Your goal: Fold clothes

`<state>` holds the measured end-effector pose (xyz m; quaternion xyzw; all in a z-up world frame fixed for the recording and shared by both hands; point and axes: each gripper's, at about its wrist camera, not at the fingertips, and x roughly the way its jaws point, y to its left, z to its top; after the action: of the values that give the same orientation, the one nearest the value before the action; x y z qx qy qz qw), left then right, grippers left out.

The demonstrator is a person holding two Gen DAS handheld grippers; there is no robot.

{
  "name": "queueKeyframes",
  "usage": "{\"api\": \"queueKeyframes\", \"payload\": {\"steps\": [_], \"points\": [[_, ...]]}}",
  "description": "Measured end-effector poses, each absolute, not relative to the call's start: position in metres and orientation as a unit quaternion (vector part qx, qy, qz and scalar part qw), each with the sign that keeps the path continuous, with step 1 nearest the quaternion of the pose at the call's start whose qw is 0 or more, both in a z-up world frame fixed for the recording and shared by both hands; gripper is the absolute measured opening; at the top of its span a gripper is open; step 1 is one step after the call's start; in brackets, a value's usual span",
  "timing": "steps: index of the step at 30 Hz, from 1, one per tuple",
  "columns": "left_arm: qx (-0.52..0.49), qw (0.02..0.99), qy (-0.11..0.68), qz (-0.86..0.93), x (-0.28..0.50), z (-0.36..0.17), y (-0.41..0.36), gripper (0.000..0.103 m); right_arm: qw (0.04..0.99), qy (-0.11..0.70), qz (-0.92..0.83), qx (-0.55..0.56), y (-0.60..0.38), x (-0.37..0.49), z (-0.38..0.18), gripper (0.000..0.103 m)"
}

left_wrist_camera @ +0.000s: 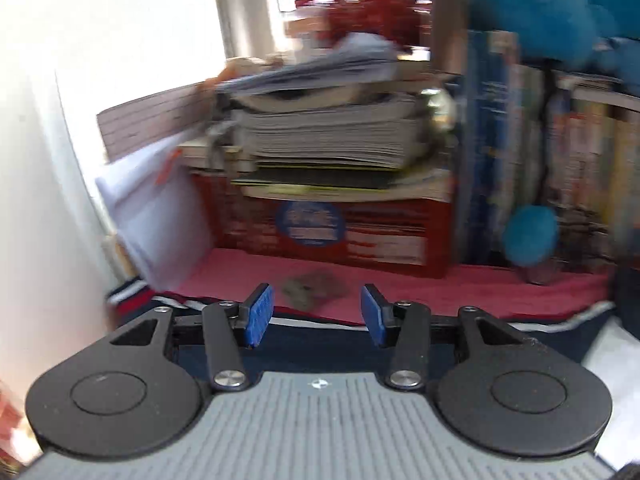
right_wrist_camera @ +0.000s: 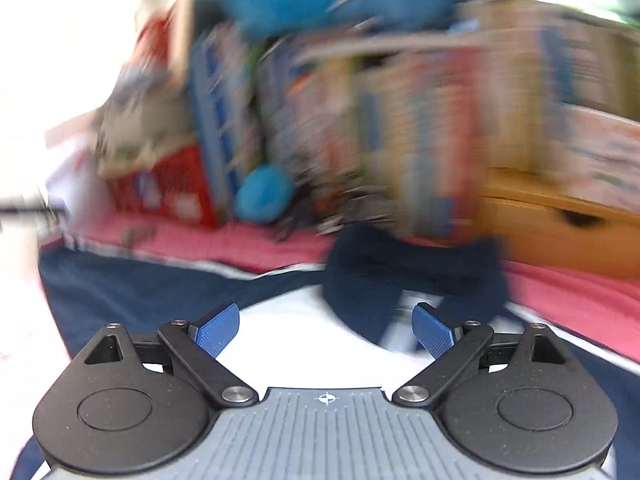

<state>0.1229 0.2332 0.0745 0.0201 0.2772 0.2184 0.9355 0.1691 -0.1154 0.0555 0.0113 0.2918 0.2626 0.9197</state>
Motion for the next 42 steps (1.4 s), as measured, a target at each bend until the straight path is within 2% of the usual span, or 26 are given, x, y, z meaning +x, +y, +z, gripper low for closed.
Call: {"api": "queueKeyframes", "payload": {"steps": [7,13,17,21,22,23,24,25,26,27,29,33,37,38,39,40,42], "points": [[0.066,0.945,0.318,-0.045,0.134,0.019,0.043,0.046,0.960,0.218,0.026,0.175,-0.383,0.073,0.057,0.094],[0.041,0.931,0.340,-0.128,0.130,-0.022,-0.025,0.047,0.917,0.210,-0.197,0.275,-0.566,0.015,0.017,0.094],[0.042,0.937,0.327,-0.119,0.129,-0.029,-0.030,0.057,0.898,0.216,-0.205,0.324,-0.618,0.008,-0.009,0.095],[0.054,0.934,0.337,-0.108,0.134,-0.031,-0.033,0.087,0.907,0.226,-0.191,0.300,-0.625,0.027,-0.021,0.092],[0.050,0.933,0.340,-0.104,0.135,-0.031,-0.031,0.088,0.908,0.230,-0.192,0.292,-0.625,0.032,-0.020,0.088],[0.046,0.933,0.342,-0.101,0.137,-0.032,-0.030,0.091,0.910,0.233,-0.193,0.284,-0.625,0.037,-0.019,0.073],[0.047,0.933,0.343,-0.099,0.137,-0.033,-0.030,0.093,0.911,0.236,-0.194,0.277,-0.625,0.042,-0.018,0.050],[0.049,0.933,0.343,-0.098,0.136,-0.033,-0.030,0.093,0.913,0.239,-0.194,0.269,-0.625,0.047,-0.018,0.043],[0.051,0.933,0.343,-0.096,0.136,-0.034,-0.031,0.094,0.914,0.242,-0.195,0.261,-0.625,0.052,-0.017,0.030],[0.050,0.933,0.343,-0.096,0.137,-0.034,-0.030,0.094,0.915,0.246,-0.196,0.253,-0.625,0.057,-0.016,0.021],[0.048,0.933,0.344,-0.096,0.137,-0.034,-0.029,0.095,0.927,0.222,-0.214,0.215,-0.622,0.055,-0.006,0.018],[0.048,0.932,0.345,-0.096,0.138,-0.035,-0.029,0.096,0.945,0.192,-0.243,0.107,-0.607,0.058,0.010,0.018],[0.048,0.932,0.346,-0.096,0.139,-0.035,-0.028,0.097,0.930,0.233,-0.284,0.023,-0.598,0.083,-0.006,0.019],[0.048,0.932,0.346,-0.096,0.139,-0.035,-0.028,0.098,0.923,0.249,-0.294,0.021,-0.598,0.086,-0.011,0.022],[0.048,0.932,0.346,-0.097,0.139,-0.035,-0.028,0.098,0.915,0.264,-0.305,0.021,-0.598,0.089,-0.015,0.032],[0.048,0.932,0.346,-0.097,0.139,-0.035,-0.028,0.098,0.907,0.279,-0.315,0.020,-0.598,0.092,-0.019,0.037],[0.048,0.932,0.346,-0.097,0.139,-0.035,-0.028,0.098,0.900,0.276,-0.336,0.035,-0.597,0.086,-0.016,0.056]]}}
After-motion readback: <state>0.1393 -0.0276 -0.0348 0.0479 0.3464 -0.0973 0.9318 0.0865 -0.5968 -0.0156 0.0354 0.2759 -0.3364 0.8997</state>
